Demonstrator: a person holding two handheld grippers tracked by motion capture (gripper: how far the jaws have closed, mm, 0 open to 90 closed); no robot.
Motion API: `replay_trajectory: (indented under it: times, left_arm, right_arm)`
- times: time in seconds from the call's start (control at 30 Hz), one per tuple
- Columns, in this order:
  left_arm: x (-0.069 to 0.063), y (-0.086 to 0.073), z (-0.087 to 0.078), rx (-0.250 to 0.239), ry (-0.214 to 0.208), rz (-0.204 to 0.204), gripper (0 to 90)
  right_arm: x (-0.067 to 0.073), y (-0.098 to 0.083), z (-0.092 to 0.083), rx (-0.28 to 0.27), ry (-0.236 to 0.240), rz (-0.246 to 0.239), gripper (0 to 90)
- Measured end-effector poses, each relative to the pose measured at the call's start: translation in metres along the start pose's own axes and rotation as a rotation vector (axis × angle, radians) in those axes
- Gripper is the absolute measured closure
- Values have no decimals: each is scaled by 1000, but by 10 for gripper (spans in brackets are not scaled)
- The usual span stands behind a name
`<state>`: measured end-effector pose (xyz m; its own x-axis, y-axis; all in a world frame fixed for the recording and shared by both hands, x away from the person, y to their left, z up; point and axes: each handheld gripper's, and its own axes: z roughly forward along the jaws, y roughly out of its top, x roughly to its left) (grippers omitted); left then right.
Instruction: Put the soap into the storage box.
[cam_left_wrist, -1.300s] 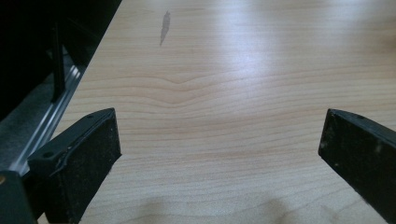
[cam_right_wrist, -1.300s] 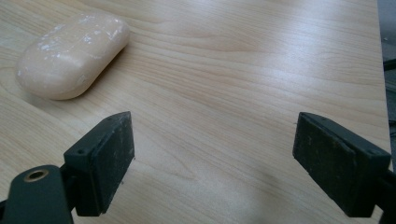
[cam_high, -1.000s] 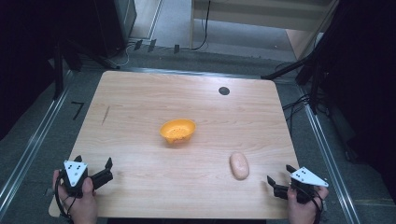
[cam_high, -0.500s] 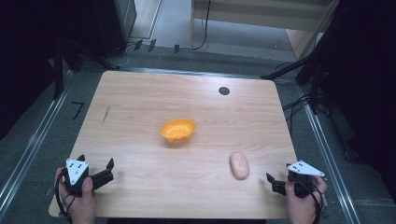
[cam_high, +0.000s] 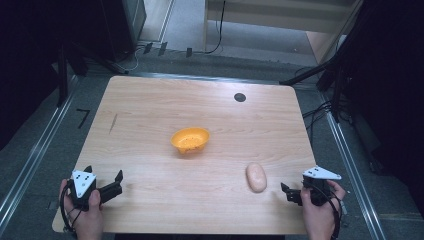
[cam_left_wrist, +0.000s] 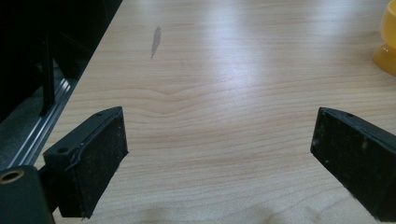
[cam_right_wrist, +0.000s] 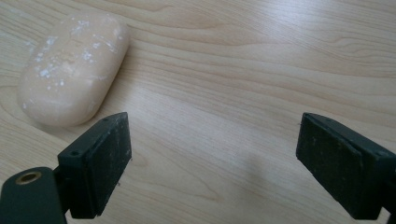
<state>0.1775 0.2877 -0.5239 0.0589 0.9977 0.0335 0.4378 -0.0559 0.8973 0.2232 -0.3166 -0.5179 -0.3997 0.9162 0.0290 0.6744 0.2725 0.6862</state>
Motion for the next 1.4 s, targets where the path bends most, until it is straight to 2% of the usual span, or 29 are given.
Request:
replay_trajectory:
  times: [0.37, 0.9, 1.4]
  left_arm:
    - [1, 0, 0, 6, -4, -1, 40]
    - [1, 1, 1, 11, -6, -7, 40]
    - [2, 1, 2, 16, -4, -9, 40]
  right_arm:
    - [14, 16, 8, 35, 20, -10, 95]
    - [34, 32, 18, 46, 61, -22, 83]
    - [56, 46, 31, 94, 99, 3, 38]
